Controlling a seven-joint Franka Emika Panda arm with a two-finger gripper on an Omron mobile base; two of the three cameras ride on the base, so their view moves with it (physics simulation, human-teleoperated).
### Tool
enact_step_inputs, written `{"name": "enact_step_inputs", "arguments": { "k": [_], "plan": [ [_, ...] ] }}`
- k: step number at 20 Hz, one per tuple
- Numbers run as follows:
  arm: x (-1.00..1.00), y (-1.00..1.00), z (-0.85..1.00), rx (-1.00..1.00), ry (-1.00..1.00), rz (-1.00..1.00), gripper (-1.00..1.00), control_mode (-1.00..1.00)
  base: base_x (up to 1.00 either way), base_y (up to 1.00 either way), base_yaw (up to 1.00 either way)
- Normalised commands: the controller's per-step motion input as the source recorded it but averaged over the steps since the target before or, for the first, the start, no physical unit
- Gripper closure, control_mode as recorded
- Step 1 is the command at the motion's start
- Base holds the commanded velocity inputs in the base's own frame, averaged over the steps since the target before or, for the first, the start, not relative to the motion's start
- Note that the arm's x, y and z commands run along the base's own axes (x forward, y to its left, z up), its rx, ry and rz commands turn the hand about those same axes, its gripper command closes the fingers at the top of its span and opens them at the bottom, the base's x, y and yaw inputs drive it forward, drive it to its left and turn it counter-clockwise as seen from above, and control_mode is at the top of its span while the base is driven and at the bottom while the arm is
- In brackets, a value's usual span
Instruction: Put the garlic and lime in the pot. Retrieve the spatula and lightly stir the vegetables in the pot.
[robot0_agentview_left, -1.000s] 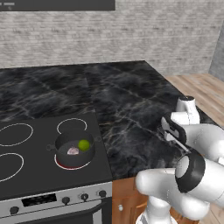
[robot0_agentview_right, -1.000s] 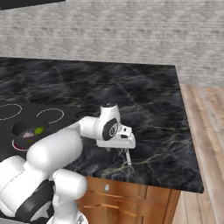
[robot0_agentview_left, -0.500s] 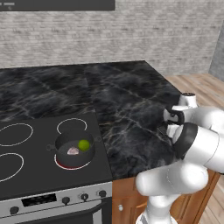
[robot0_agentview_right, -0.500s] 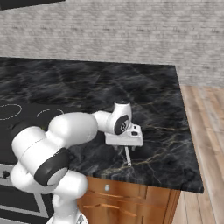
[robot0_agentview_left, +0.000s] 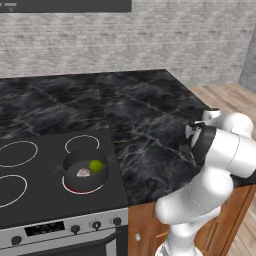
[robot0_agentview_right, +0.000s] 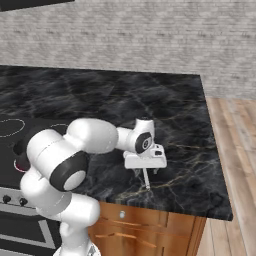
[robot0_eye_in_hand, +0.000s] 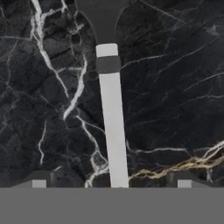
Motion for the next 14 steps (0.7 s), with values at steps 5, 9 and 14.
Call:
{"name": "enact_step_inputs", "arguments": {
  "k": [5,9,14],
  "plan": [
    [0.00,-0.08,-0.13,0.06,0.00,0.13,-1.00,-1.00,0.00,0.00,0.00],
    [-0.04,-0.07,-0.21,0.12,0.00,0.10,-1.00,-1.00,0.00,0.00,0.00],
    [-0.05,0.00,-0.18,0.06,0.00,0.06,-1.00,-1.00,0.00,0.00,0.00]
  ]
}}
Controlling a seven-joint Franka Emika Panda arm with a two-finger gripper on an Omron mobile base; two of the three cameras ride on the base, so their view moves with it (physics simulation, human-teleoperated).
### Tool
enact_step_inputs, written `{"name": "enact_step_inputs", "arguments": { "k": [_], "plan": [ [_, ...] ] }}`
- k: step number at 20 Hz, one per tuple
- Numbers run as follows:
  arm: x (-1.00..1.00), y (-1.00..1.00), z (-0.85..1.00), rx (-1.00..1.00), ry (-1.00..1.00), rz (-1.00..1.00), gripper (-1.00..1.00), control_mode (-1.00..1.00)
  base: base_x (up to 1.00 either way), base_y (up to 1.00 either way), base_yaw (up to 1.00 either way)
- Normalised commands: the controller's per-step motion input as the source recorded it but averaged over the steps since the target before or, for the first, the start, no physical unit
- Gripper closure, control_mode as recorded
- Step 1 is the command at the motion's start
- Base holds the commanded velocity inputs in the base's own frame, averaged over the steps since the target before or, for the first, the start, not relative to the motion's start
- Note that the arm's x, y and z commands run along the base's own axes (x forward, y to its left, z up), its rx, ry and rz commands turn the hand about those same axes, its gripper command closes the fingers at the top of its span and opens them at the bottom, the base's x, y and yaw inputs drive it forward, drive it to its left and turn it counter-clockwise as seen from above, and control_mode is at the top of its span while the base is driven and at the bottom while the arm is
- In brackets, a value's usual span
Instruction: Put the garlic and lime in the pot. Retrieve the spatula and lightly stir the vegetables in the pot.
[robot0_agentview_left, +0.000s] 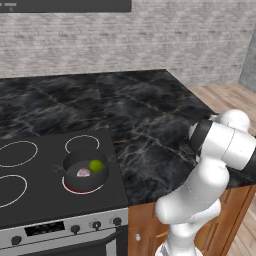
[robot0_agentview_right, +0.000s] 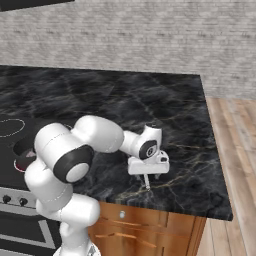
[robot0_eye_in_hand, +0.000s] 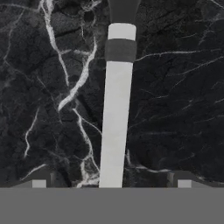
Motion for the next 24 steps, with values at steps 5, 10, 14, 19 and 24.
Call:
{"name": "enact_step_inputs", "arguments": {
  "k": [5,10,14,19,24],
  "plan": [
    [0.00,0.00,-0.25,0.00,0.00,0.01,-1.00,-1.00,0.00,0.00,0.00],
    [0.00,0.00,-0.27,0.00,-0.03,0.00,-1.00,-1.00,0.00,0.00,0.00],
    [0.00,0.00,-0.21,0.00,-0.08,0.00,-1.00,-1.00,0.00,0.00,0.00],
    [-0.01,0.04,-0.05,0.00,-0.09,-0.04,-1.00,-1.00,0.00,0.00,0.00],
    [0.00,0.13,-0.04,0.00,-0.08,-0.09,-1.00,-1.00,0.00,0.00,0.00]
  ]
}}
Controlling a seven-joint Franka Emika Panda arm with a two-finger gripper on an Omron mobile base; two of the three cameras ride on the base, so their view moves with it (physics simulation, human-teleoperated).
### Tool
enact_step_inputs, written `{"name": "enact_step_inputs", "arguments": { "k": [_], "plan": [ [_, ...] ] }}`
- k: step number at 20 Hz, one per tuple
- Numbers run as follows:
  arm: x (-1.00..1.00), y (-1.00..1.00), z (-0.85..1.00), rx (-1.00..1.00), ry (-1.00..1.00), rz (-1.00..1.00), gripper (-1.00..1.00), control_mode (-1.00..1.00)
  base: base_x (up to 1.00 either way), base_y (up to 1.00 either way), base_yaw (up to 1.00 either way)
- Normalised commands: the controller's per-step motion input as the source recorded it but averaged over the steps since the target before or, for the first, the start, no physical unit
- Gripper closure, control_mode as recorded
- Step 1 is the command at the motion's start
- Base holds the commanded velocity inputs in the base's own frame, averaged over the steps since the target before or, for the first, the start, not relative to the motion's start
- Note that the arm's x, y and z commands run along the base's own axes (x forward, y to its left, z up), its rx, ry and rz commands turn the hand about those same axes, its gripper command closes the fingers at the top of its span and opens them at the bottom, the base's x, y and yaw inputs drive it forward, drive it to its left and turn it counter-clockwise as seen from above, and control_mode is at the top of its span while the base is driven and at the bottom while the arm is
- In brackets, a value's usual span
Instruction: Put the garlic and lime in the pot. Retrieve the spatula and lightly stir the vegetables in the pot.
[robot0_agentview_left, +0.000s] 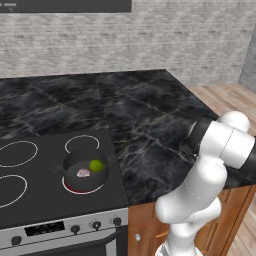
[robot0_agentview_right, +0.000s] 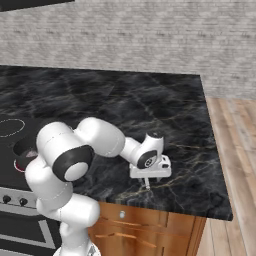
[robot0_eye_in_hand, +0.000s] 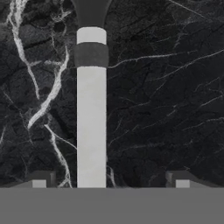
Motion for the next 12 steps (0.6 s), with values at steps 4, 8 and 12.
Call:
{"name": "enact_step_inputs", "arguments": {
  "k": [4,8,12],
  "plan": [
    [0.00,0.05,-0.01,0.00,0.00,-0.06,-1.00,-1.00,0.00,0.00,0.00],
    [0.00,0.01,-0.01,0.00,0.00,-0.05,-1.00,-1.00,0.00,0.00,0.00],
    [0.00,0.03,-0.03,0.00,0.00,-0.04,1.00,-1.00,0.00,0.00,0.00]
  ]
}}
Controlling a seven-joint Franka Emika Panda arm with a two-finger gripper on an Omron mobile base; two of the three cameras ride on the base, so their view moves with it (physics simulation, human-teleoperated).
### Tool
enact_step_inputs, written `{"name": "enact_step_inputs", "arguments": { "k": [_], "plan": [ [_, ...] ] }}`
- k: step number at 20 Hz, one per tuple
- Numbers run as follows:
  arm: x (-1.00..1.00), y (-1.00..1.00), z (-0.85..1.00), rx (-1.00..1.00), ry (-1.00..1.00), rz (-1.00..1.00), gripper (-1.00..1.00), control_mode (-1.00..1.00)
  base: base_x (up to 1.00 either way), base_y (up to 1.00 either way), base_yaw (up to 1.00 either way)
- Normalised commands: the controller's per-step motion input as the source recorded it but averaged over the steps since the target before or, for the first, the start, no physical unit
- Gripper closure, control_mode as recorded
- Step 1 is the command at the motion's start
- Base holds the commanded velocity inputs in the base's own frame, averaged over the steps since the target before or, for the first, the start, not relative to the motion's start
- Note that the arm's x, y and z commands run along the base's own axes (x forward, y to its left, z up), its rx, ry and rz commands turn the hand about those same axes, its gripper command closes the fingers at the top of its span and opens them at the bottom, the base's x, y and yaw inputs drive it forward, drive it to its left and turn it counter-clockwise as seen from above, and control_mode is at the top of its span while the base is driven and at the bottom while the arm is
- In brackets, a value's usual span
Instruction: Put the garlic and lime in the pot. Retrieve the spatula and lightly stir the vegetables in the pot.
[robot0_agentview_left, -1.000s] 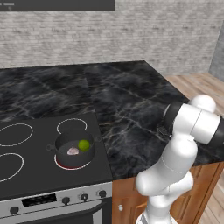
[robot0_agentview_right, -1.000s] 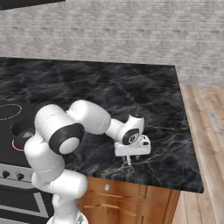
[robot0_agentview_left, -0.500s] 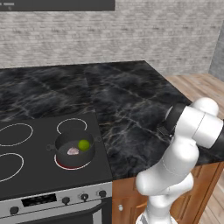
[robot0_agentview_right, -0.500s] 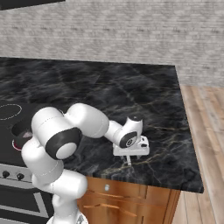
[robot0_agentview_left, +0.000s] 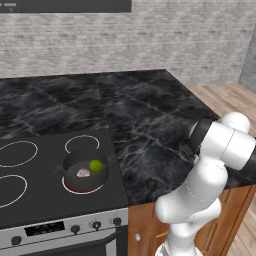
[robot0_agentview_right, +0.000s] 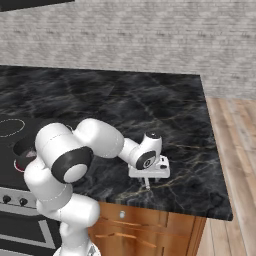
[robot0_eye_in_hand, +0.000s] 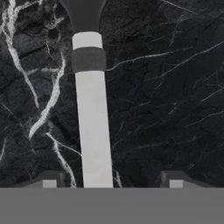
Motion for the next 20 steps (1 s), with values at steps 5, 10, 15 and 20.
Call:
{"name": "enact_step_inputs", "arguments": {
  "k": [5,10,15,20],
  "plan": [
    [0.00,0.00,-0.01,0.00,0.00,-0.02,1.00,-1.00,0.00,0.00,0.00],
    [-0.01,0.00,0.00,0.00,0.01,0.00,1.00,-1.00,0.00,0.00,0.00],
    [-0.43,0.00,0.34,0.00,-0.01,0.00,1.00,-1.00,0.00,0.00,0.00],
    [-0.43,0.16,0.99,0.00,-0.01,0.02,1.00,-1.00,0.00,0.00,0.00]
  ]
}}
